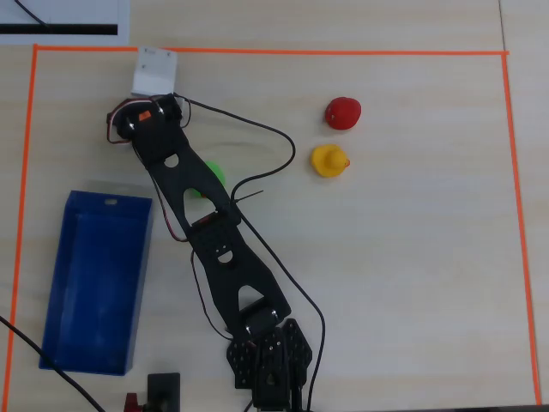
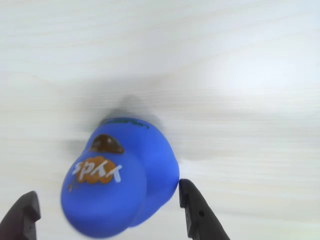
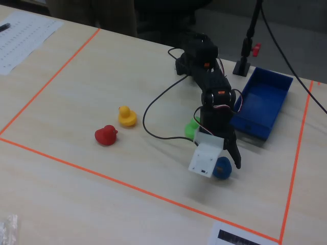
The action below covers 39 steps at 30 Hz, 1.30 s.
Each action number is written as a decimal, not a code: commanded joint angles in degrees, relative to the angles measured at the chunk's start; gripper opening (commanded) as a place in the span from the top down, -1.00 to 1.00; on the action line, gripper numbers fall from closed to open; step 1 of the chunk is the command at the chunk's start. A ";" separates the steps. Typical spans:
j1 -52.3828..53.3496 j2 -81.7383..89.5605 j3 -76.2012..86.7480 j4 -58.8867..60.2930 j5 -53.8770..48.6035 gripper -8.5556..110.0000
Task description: Grasp blue duck and put it into box.
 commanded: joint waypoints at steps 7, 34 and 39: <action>-1.93 -3.16 -2.81 -4.31 0.97 0.42; -1.76 60.21 24.70 19.86 12.92 0.86; -9.84 81.12 56.34 21.45 14.15 0.86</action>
